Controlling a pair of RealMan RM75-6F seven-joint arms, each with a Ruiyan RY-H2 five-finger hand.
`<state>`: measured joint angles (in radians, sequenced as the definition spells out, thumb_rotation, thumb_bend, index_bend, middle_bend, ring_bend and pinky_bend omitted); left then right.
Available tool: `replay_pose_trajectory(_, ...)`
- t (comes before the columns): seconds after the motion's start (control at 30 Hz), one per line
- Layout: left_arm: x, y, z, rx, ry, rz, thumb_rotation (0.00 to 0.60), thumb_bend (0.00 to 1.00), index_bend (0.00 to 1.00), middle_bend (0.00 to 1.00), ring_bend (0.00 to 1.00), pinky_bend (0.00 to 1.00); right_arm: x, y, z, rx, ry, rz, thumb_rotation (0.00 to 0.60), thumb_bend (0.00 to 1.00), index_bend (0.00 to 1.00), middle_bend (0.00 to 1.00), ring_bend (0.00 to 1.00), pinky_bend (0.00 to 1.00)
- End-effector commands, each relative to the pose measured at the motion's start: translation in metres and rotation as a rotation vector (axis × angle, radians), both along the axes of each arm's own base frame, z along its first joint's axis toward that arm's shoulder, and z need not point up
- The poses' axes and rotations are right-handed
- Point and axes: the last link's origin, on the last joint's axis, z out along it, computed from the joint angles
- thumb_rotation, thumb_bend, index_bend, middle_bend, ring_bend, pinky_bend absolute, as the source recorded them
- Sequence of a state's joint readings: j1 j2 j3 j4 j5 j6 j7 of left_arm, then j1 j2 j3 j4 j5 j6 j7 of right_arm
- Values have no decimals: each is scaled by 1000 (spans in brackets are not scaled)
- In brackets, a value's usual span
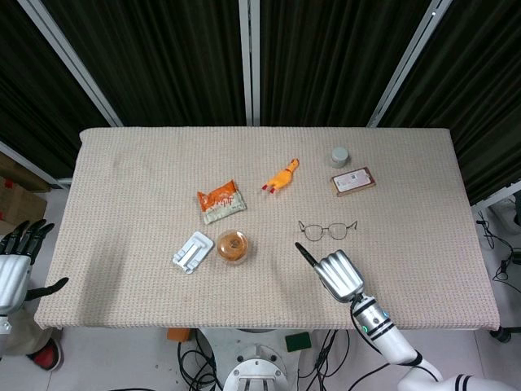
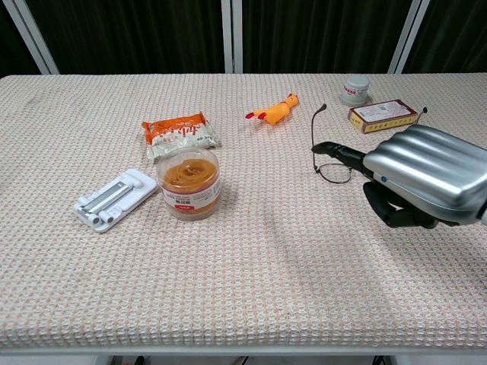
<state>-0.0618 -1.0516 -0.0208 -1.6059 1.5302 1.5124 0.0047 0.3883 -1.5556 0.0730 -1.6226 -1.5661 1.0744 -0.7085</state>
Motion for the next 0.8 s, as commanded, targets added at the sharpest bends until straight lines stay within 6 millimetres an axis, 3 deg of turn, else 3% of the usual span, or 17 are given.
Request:
replay_pose_trajectory(0.03,-1,0,0,-1,-1,3,523,22,124,82,28,161,5,-7,-6,-4,4,-4,600,834,0,925,883,914)
replay_pose_trajectory(0.53,0,0,-1,-5,5,4,524,22,124,82,28,161,17,-36,-29,-21,13,-100,600,863,0,925,875,914)
replay_pose_trajectory(0.8,-3,0,-2,-11,2,14,527,23,124,82,28,161,7,-49,-29,-48,60,-186,600,776,0,925,864,908)
